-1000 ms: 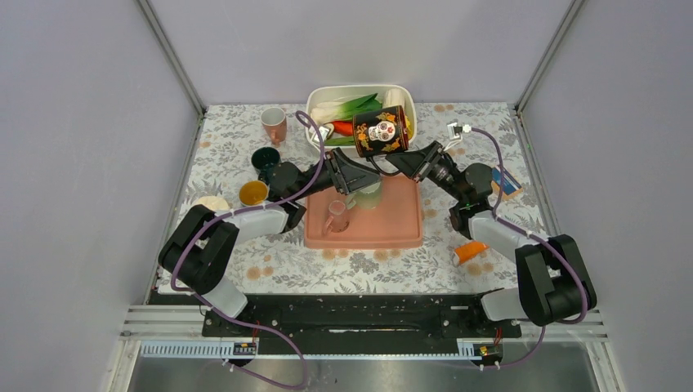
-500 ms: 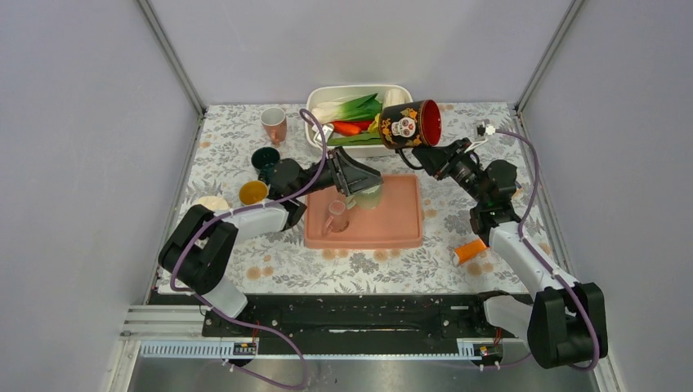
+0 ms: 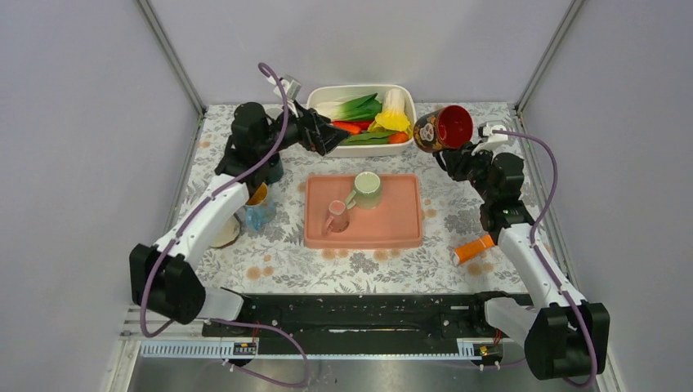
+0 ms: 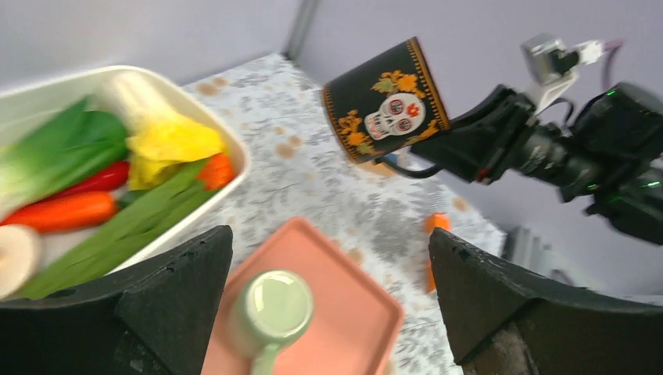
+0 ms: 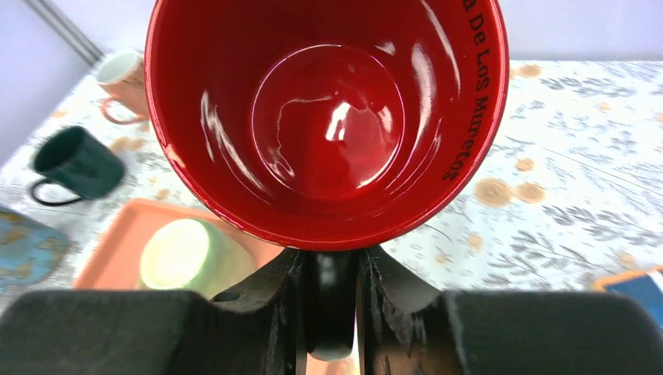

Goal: Turn the mug right side up

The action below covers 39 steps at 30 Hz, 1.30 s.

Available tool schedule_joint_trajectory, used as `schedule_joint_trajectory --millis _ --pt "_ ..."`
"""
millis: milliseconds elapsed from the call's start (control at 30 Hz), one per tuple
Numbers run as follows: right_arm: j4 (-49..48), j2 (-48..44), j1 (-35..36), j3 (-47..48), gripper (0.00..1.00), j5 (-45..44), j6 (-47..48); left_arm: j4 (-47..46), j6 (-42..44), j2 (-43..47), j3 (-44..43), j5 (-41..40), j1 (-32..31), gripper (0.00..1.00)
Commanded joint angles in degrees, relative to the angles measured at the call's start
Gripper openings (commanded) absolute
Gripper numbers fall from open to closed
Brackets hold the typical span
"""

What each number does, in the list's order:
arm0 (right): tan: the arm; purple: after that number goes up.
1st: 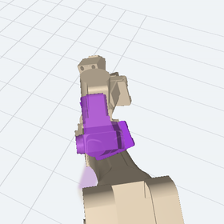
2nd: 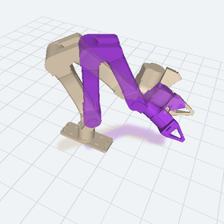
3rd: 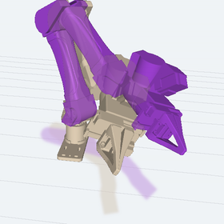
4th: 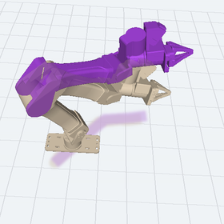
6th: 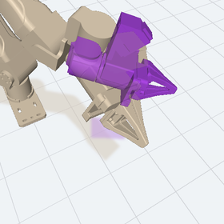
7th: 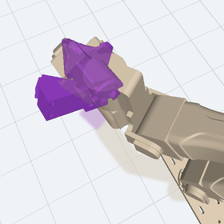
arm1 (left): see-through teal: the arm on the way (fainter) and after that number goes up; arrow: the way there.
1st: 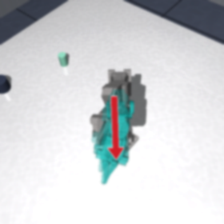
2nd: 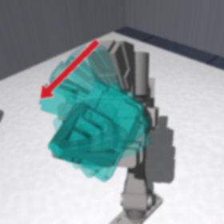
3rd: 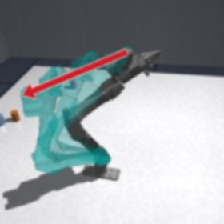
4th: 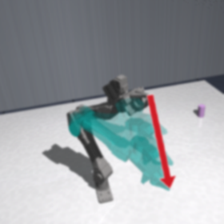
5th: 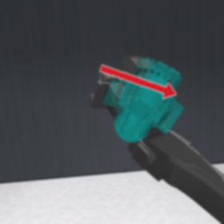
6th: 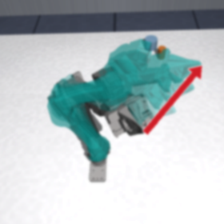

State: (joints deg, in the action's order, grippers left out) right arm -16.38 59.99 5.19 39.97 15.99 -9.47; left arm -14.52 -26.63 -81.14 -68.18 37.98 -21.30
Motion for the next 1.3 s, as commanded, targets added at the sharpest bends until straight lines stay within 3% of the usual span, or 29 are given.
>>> schedule_joint_trajectory --millis 0,200,367,733,1267 --pt "-3.83 -1.74 -0.17 7.81 0.0 -7.36 9.12 20.29 16.99 6.48 -2.43 -8.14 2.77 0.99" --pt "-2.37 2.21 -0.18 10.35 0.0 -11.04 15.27 33.42 28.58 11.76 0.19 -17.29 5.33 0.99" --pt "-2.08 7.28 -0.26 13.39 0.0 -14.21 17.99 37.1 32.17 15.53 5.08 -20.8 8.37 0.99" --pt "-2.08 19.58 -1.64 22.2 0.0 -14.46 19.0 42.87 42.14 19.72 11.87 -6.73 13.76 0.99" --pt "1.06 40.28 -4.65 38.66 0.0 -13.53 18.91 42.41 43.6 17.18 14.4 -0.96 17.87 0.99"
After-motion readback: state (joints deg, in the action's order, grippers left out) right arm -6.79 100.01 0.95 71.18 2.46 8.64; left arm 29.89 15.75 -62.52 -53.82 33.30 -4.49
